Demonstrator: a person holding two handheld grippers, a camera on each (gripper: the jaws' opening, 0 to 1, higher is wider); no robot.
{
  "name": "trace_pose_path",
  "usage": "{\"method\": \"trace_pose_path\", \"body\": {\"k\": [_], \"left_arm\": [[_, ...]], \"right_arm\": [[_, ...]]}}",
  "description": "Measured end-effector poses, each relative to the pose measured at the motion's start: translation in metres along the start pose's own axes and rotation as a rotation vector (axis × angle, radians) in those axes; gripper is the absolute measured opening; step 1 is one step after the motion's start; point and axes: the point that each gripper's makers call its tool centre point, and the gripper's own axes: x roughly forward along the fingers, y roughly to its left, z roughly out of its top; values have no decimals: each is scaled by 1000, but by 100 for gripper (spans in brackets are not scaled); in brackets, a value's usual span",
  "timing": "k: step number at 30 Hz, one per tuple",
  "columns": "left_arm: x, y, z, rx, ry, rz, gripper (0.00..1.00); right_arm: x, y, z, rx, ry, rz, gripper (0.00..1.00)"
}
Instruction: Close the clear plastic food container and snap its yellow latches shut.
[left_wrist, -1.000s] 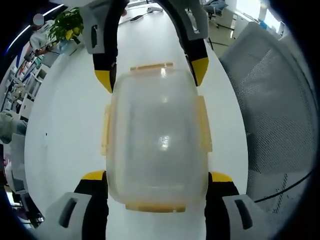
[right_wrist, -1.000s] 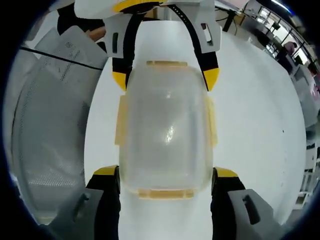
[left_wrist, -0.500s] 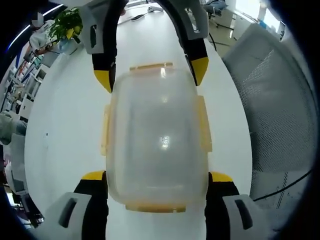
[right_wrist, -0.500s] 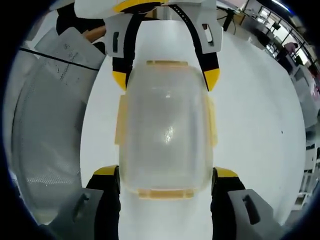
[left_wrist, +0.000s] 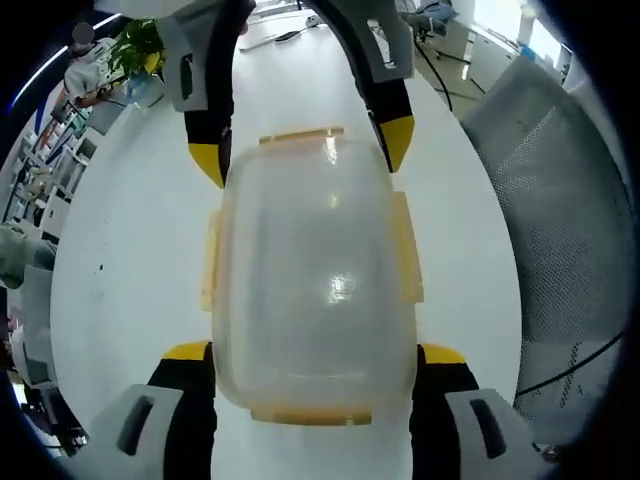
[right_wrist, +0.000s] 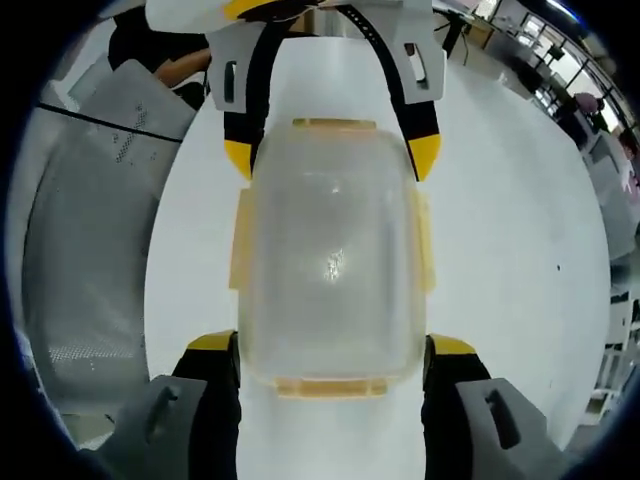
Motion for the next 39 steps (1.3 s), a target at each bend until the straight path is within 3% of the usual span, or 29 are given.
{"method": "trace_pose_path", "body": {"k": [22, 39], "left_arm": [[6, 39, -1, 16, -1, 4, 78], [8, 45, -1, 29, 9, 5, 78]], "right_arm": [[-1, -35, -2, 11, -5, -4, 71], [0, -41, -2, 10, -16, -6, 72]]}}
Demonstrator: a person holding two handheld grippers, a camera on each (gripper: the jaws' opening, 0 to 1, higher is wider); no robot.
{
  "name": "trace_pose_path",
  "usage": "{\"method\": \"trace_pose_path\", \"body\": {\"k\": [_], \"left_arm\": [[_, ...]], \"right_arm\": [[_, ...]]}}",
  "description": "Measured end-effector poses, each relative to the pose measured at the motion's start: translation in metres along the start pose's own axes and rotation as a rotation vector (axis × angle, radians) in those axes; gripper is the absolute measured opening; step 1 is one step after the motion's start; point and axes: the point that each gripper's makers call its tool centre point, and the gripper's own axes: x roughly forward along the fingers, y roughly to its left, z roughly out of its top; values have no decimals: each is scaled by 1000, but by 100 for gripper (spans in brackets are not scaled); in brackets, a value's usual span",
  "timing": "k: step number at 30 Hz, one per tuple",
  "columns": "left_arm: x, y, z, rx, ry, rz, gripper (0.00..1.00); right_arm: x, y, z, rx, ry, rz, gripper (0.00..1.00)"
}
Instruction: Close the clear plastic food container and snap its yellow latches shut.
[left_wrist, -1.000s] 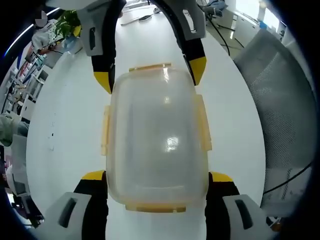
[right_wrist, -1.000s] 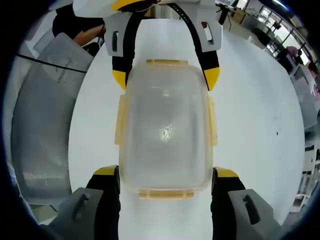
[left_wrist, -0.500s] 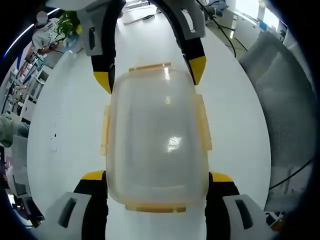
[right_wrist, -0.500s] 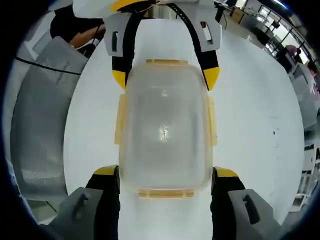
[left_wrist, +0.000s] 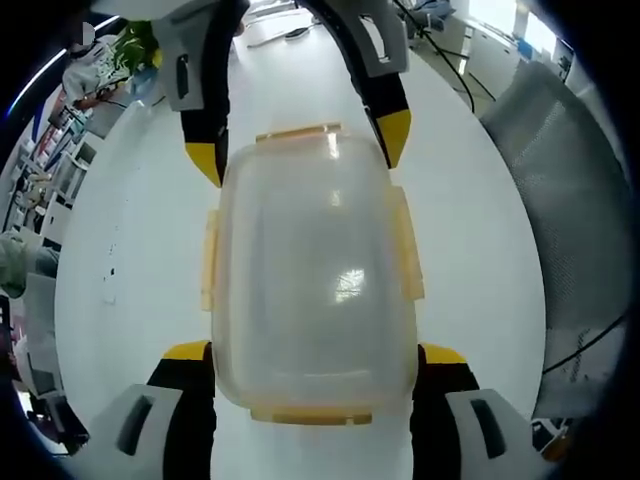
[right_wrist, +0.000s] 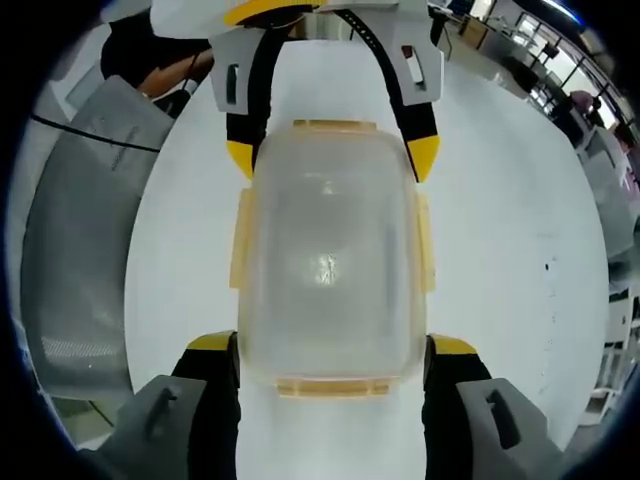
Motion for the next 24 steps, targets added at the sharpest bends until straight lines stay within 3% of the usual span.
{"method": "trace_pose_path", "body": {"k": [6, 11, 24], "left_arm": [[0, 0, 0, 8, 1, -1, 78], [1, -1, 0, 12, -2, -1, 79], [0, -1, 0, -42, -28, -4, 80]], "right_arm": [[2, 0, -2, -10, 7, -1, 73], [7, 0, -10, -55, 52, -11, 75], [1, -4, -14, 6, 37, -13, 74]]}}
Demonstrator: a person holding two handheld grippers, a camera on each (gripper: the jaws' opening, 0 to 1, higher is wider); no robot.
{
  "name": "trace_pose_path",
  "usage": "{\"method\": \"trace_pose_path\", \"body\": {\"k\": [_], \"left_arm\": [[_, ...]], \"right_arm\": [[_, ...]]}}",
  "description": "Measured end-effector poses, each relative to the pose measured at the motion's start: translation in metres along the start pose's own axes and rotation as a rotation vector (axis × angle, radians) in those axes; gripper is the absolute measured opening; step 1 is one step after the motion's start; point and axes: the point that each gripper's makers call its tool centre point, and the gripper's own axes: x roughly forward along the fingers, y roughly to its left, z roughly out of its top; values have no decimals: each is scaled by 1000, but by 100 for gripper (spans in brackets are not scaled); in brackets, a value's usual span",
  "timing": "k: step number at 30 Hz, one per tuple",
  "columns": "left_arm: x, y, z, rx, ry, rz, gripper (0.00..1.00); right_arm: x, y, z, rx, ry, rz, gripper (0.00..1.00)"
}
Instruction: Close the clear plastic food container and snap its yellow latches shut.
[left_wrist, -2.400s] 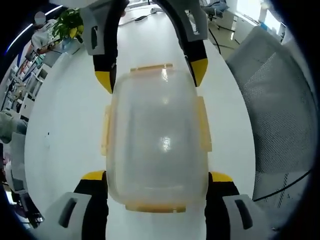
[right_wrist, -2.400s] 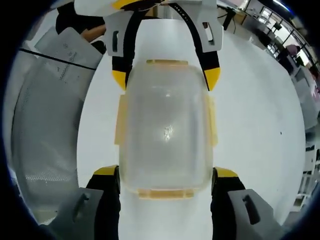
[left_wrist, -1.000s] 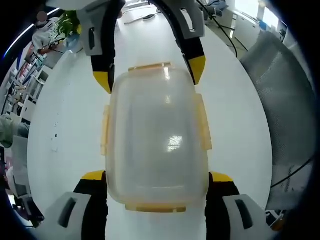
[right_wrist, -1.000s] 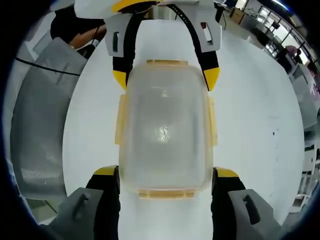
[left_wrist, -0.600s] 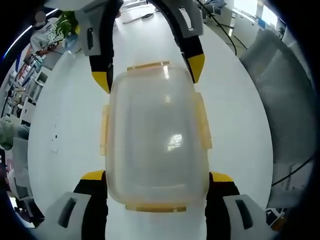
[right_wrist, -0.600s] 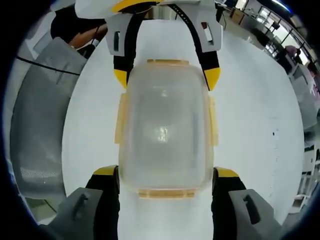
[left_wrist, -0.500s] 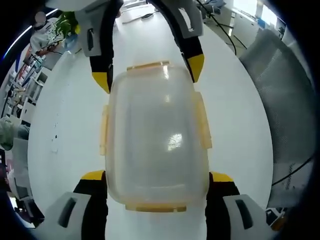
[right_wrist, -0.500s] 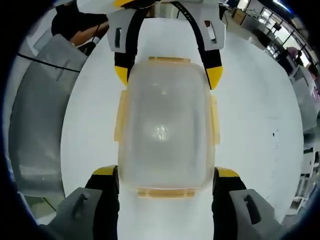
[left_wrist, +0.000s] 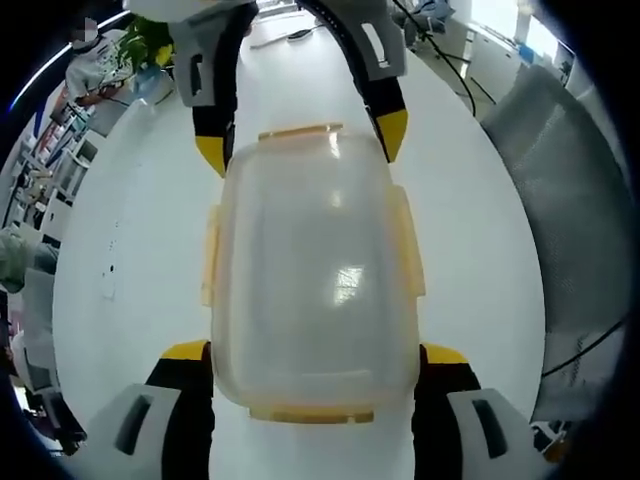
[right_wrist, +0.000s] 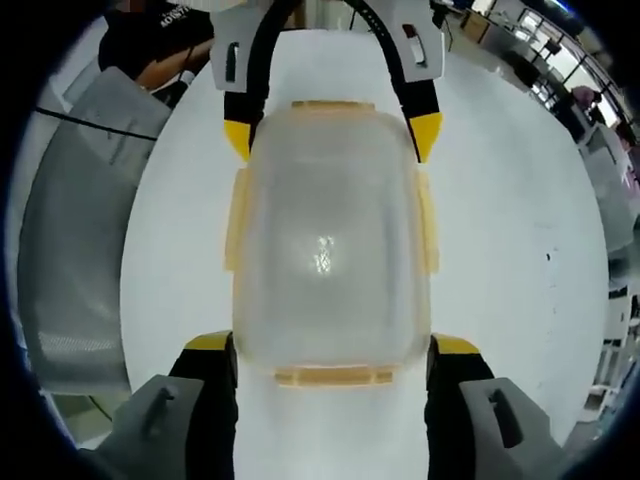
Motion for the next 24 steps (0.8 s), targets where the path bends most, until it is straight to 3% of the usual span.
{"method": "trace_pose_path", "body": {"k": [6, 13, 19, 24], "left_arm": [[-7, 6, -1, -43, -16, 35, 81], [-20, 9, 5, -72, -78, 88, 99], [-37, 9, 7, -134, -137, 147, 99], [-54, 3, 10, -187, -209, 195, 99]], "right_arm": [[-4, -2, 0, 39, -16, -25, 75], [-10, 4, -1, 63, -23, -34, 85], [-30, 0, 12, 137, -129, -109, 88], [-45, 3, 26, 247, -266, -159, 93]]}}
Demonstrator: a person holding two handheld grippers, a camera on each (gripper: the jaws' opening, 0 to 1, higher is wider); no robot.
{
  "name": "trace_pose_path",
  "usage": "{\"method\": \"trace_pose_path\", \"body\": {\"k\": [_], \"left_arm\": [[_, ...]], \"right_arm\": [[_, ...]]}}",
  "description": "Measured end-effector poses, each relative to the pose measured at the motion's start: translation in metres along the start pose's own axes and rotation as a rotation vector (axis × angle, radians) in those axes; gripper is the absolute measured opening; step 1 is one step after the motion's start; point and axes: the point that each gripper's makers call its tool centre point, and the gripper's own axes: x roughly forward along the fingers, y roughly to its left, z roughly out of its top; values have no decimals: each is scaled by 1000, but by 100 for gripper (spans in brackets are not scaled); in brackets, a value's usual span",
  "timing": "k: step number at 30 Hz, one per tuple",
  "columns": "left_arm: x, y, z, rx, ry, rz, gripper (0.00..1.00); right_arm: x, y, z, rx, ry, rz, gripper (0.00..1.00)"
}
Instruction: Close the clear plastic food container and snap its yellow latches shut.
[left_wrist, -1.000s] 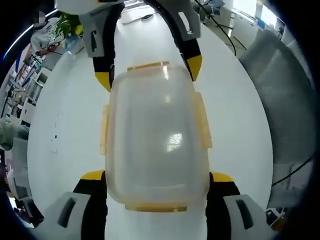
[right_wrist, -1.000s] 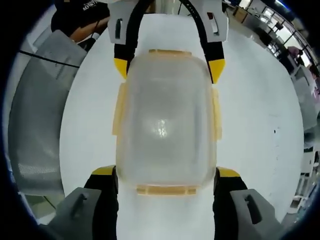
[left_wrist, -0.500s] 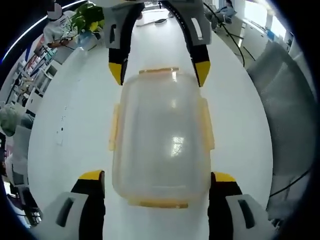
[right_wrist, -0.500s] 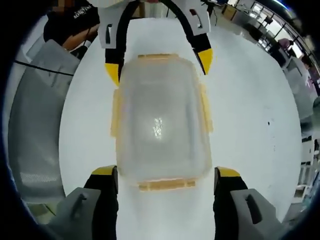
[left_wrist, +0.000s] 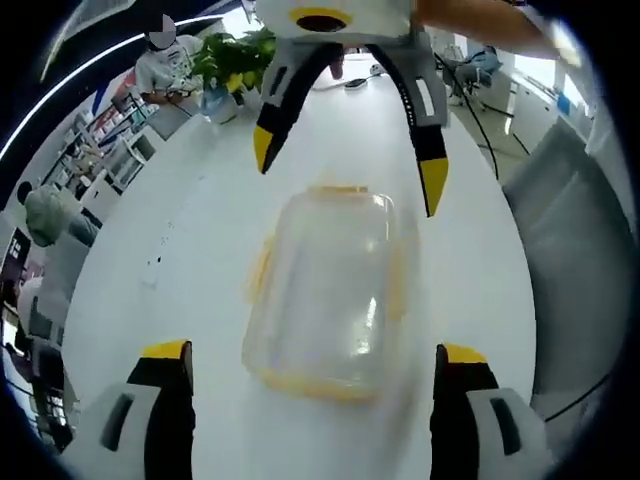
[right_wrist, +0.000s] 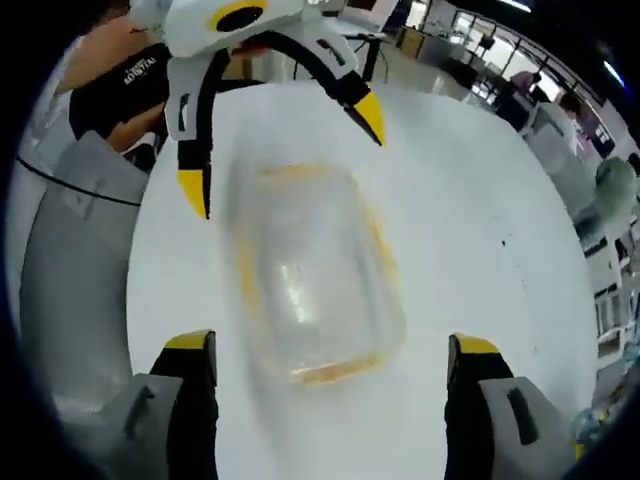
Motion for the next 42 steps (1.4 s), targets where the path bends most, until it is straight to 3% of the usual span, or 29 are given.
{"method": "trace_pose_path", "body": {"k": [2, 5, 15, 25, 26, 34, 42], "left_arm": [[-7, -1, -3, -30, -8, 15, 99], [-17, -5, 0, -120, -74, 28, 99], [-45, -23, -18, -172, -101, 104, 99], [-73, -42, -12, -261, -193, 158, 99], [-78, -41, -8, -281, -224, 184, 99], [-99, -56, -7, -362, -336, 268, 99], [-104, -83, -18, -403, -366, 273, 99]], "right_arm": [[-6, 5, 2, 11, -27, -14, 91], [-12, 15, 1, 20, -44, -15, 91], [-31, 29, 9, 82, -147, -67, 88], [-52, 46, 16, 154, -261, -127, 88], [-53, 48, 16, 162, -271, -132, 88], [-69, 65, 10, 203, -321, -194, 87], [-68, 85, -5, 243, -350, -269, 86]]}}
